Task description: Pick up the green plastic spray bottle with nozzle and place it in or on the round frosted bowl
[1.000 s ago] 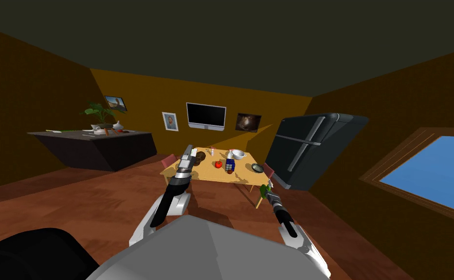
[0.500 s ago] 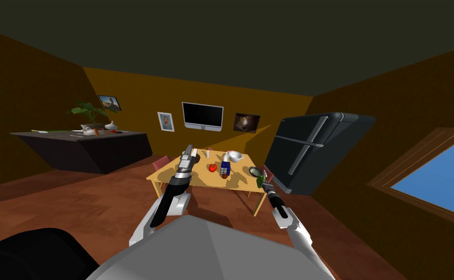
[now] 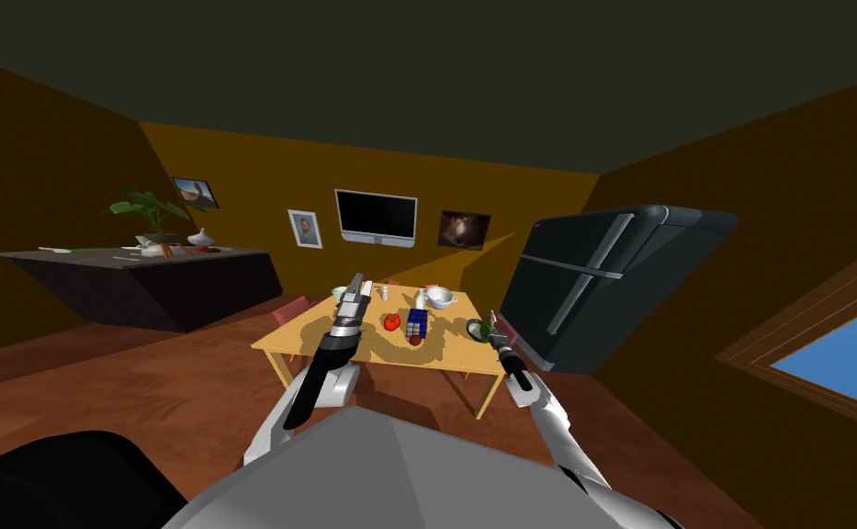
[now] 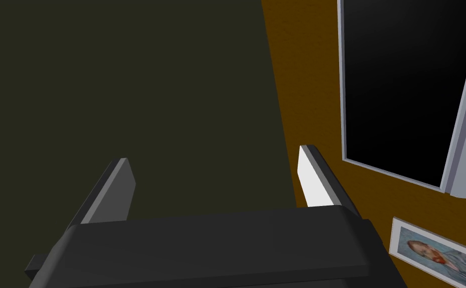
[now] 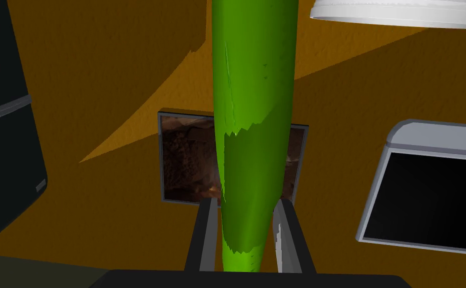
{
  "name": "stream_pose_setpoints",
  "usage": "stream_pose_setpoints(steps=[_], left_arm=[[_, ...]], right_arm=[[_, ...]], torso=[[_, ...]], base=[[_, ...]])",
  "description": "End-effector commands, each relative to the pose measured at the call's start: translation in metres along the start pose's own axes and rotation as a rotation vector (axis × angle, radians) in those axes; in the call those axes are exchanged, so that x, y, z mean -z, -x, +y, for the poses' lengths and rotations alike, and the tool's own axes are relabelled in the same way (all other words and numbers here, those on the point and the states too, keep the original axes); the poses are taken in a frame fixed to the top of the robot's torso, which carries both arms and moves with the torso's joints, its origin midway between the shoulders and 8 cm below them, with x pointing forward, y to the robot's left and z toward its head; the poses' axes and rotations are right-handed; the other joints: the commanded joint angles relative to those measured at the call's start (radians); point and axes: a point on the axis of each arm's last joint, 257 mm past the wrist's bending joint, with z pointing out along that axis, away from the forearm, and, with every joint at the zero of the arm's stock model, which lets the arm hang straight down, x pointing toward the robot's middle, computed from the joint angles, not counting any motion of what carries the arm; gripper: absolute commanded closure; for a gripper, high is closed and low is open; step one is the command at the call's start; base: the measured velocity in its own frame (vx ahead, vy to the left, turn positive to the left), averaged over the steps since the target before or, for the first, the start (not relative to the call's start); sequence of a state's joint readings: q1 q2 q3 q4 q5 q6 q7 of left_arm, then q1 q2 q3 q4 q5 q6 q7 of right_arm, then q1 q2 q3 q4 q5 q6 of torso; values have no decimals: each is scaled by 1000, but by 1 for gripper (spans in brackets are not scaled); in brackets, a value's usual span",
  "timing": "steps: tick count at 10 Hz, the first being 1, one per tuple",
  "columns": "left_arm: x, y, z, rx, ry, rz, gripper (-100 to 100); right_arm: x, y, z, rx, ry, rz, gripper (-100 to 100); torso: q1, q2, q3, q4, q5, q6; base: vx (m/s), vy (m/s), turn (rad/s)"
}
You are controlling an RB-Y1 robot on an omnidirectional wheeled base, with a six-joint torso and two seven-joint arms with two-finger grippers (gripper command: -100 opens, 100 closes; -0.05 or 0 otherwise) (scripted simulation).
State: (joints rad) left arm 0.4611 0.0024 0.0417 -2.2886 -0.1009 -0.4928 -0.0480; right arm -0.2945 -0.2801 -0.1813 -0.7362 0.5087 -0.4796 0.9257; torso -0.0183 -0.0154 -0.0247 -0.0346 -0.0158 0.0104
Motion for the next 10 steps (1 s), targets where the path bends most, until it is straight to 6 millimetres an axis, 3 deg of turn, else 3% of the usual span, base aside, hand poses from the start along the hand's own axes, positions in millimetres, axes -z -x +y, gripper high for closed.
stream_pose_setpoints(steps=[1,4,5,6,10], left_arm=[[0,0,0,0,0,0,0],[0,0,0,0,0,0,0],[0,0,0,0,0,0,0],[0,0,0,0,0,0,0],[0,0,0,0,0,0,0]], right_arm=[[-15,21,11,5,23,-28,100],[-29,43,23,14,48,-60,100],[-27,39,21,11,43,-55,100],[-28,41,21,14,45,-59,-100],[-28,41,21,14,45,-59,-100]], torso=[[0,0,0,0,0,0],[-1,-4,-2,0,0,-1],[0,-2,-1,0,0,-1],[3,2,1,0,0,0],[6,7,4,1,1,-1]], base=[[116,-84,-18],[153,-116,22],[44,-42,14],[11,-9,1],[1,-1,0]])
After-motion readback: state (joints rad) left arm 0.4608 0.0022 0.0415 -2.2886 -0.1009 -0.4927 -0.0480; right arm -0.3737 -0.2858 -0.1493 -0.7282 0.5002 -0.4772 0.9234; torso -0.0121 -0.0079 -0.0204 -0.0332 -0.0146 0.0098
